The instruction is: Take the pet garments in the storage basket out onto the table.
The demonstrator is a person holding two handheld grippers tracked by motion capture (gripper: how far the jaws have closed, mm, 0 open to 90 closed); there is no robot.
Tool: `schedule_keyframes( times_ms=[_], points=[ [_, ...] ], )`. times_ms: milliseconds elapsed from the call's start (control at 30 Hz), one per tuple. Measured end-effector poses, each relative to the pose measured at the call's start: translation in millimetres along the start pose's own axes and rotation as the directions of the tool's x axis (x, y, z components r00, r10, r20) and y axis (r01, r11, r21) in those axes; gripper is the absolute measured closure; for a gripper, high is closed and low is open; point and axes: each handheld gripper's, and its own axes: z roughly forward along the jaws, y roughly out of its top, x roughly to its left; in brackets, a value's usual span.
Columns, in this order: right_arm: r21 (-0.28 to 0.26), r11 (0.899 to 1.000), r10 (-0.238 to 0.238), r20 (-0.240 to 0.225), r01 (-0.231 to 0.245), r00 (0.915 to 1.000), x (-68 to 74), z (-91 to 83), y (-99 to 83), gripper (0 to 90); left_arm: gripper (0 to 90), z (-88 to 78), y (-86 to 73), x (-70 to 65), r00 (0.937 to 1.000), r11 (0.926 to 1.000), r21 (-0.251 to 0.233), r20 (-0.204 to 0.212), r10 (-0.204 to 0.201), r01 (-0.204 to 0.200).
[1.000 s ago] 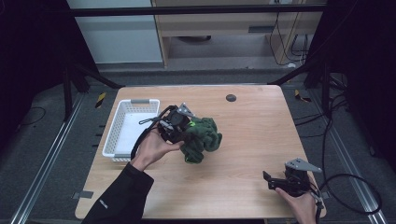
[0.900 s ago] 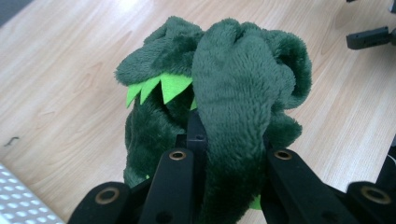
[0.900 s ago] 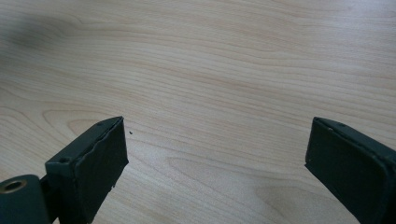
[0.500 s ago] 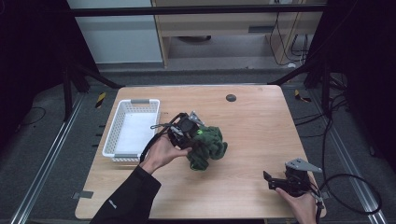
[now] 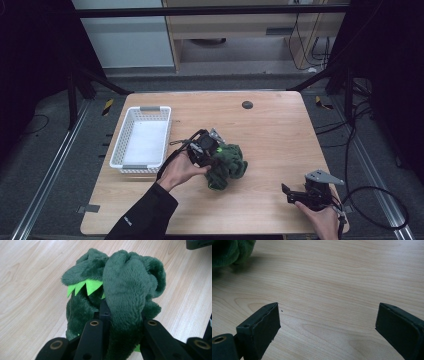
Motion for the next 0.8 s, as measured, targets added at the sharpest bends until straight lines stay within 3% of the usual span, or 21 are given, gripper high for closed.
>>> schedule_keyframes(
  times_ms=[367, 800],
  points=[
    [0.004, 1.000, 0.007, -0.003, -0.007, 1.0000, 0.5, -0.2, 0.0, 5.5, 72.8, 17.6, -5.5, -0.4, 0.9998, 0.9994, 0.034, 0.018, -0.001, 0.000],
    [0.005, 1.000, 0.007, -0.003, -0.007, 1.0000, 0.4, -0.2, -0.2, 5.5, 52.9, 22.4, -9.2, -2.9, 0.9996, 0.9993, 0.039, 0.028, -0.003, 0.002]
  ],
)
